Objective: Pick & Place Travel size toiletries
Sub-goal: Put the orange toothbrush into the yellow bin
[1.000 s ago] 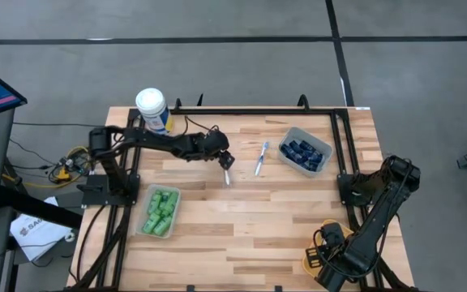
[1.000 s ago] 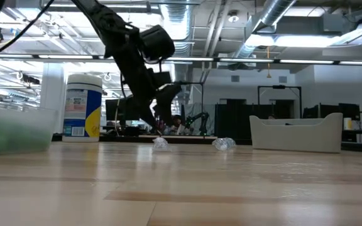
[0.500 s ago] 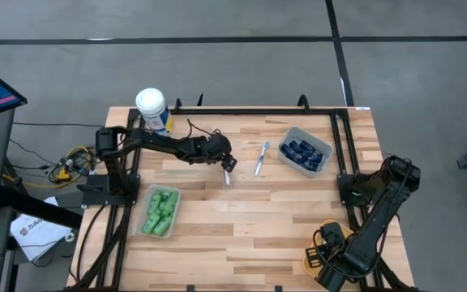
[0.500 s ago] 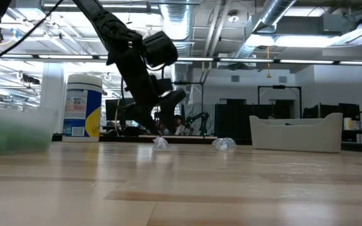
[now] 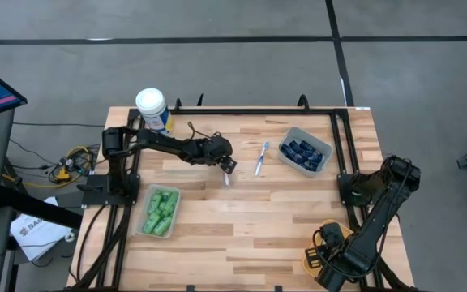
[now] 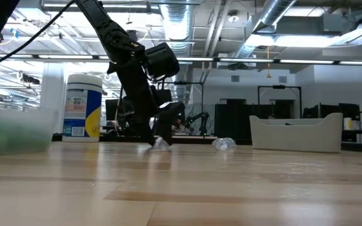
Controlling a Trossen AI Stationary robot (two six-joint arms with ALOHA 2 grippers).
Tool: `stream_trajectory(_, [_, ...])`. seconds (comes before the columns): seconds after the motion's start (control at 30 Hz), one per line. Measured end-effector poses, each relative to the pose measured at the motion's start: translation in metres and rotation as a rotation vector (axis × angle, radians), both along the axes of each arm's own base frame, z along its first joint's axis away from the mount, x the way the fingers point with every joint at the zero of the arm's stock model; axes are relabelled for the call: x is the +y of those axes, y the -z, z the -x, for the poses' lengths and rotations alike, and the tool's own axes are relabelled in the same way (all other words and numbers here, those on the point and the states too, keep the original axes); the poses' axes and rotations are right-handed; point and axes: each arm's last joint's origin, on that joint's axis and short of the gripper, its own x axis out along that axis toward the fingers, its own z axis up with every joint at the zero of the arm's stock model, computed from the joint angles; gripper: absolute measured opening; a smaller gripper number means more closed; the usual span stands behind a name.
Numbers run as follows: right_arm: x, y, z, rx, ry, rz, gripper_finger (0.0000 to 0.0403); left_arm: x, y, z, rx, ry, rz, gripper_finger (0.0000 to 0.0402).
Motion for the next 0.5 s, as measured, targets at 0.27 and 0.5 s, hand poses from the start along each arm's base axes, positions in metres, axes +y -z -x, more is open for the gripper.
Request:
stream_trajectory(0.27, [-0.0001,-0.0001,0.0,0.002,-0.027,-0.003,0.016,-0.0009,-0.0005,0.0008,0.006,0.006,0.003,0.0156])
stream_trajectory(0.5, [-0.0028,0.0001,-0.0048,-0.073,-0.035,0.045,0.0159,-0.0048,-0.004,0.0004,-0.003,0.063,0.032,0.0087])
